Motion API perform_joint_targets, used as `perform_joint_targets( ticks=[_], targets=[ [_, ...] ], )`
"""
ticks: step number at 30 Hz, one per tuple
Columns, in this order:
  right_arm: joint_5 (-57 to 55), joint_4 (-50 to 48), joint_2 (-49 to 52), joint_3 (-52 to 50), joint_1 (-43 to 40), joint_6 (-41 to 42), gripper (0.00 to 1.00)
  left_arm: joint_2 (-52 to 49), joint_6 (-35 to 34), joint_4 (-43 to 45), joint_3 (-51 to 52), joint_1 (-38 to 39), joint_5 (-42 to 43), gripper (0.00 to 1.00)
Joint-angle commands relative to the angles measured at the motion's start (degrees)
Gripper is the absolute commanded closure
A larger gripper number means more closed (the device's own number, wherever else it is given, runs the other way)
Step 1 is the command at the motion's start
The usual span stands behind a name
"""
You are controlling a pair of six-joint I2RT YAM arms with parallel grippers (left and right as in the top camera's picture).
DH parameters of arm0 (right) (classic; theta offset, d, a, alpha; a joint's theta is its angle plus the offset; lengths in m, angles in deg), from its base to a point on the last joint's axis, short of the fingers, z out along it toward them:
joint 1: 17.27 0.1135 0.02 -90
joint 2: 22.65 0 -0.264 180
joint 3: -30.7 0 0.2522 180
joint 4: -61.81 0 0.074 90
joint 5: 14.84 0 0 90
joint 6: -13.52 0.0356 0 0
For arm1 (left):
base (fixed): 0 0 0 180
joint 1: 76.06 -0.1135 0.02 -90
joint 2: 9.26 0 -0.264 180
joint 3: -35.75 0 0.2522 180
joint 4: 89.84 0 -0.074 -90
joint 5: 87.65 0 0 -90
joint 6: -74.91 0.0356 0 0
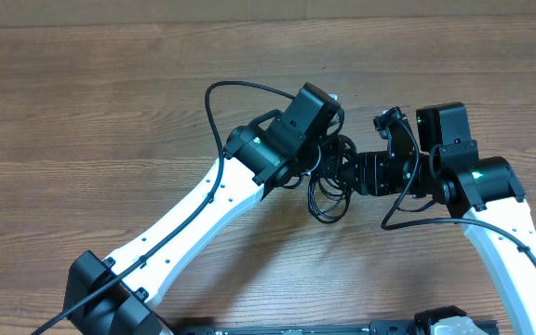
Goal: Untangle cables
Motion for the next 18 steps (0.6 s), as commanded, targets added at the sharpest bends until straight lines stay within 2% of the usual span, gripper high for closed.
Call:
perform_joint_targets(
  ticks=[1, 11, 13, 15, 18],
  targets=[
    [-2.71, -0.13, -0.13, 1.03, 0.17, -0.02, 0.44, 0.2, 1.97, 0.63, -0.04, 0.07, 2.43, 0.96],
    [-4.37, 0.72, 0.59, 1.03, 0.17, -0.04, 0.54, 0.2, 5.77, 0.94, -0.04, 0.07, 4.76, 0.96],
    [-4.35, 0.76, 0.87, 1.03, 0.17, -0.02, 0.6, 0.2, 5.77, 1.18, -0.04, 0.07, 5.25, 0.96],
    [-4.2, 0.83, 1.05, 1.03, 0.17, -0.02, 0.71, 0.2, 5.75, 1.97, -0.04, 0.09, 6.14, 0.96],
    [-4.22, 0.85, 1.16, 1.03, 0.17, -0.04, 0.73, 0.2, 5.77, 3.08, -0.04, 0.09, 8.5, 0.96]
  ],
)
